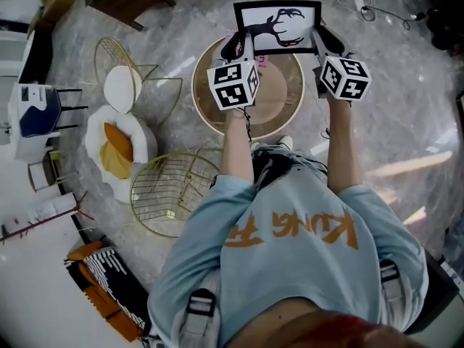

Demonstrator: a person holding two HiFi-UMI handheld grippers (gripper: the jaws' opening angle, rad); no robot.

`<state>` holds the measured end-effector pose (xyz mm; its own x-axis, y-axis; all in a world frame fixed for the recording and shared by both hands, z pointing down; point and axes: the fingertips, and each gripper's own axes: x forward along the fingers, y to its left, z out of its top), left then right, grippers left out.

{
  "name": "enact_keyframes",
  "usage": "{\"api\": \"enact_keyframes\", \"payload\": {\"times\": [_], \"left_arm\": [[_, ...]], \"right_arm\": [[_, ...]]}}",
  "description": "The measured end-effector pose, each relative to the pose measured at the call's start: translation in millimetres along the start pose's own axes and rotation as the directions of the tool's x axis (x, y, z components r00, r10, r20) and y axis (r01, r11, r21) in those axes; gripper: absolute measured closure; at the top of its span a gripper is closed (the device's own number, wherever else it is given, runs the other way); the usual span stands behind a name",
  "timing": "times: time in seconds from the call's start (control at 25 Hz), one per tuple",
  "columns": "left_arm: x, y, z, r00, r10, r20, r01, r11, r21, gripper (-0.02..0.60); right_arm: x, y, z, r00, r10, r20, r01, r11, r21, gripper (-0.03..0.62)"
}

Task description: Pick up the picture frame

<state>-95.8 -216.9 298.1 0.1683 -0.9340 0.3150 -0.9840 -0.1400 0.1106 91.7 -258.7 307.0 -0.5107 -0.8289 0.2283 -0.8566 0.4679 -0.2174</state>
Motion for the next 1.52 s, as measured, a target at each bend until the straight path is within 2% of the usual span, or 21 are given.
{"api": "enact_keyframes", "payload": {"times": [0.2, 0.32, 0.44, 0.72, 1.52], "left_arm": [[3, -12, 34, 0.997, -0.005, 0.077, 0.003, 1.000, 0.024, 0.502], [3, 3, 39, 0.994, 0.005, 0.105, -0.009, 0.999, 0.039, 0.502], [6, 8, 41, 0.993, 0.013, 0.115, -0.021, 0.998, 0.062, 0.502], [-8, 5, 54, 0.990, 0.015, 0.140, -0.024, 0.998, 0.064, 0.502], [-16, 4, 55, 0.988, 0.012, 0.156, -0.017, 0.999, 0.030, 0.502]], "right_arm": [[-2, -8, 36, 0.997, 0.023, 0.075, -0.020, 0.999, -0.031, 0.526], [11, 4, 41, 0.994, 0.035, 0.103, -0.030, 0.999, -0.045, 0.526], [17, 5, 42, 0.992, 0.042, 0.118, -0.037, 0.998, -0.046, 0.526], [9, 14, 58, 0.988, 0.052, 0.143, -0.043, 0.997, -0.065, 0.527], [2, 19, 68, 0.987, 0.063, 0.145, -0.047, 0.993, -0.110, 0.526]]}}
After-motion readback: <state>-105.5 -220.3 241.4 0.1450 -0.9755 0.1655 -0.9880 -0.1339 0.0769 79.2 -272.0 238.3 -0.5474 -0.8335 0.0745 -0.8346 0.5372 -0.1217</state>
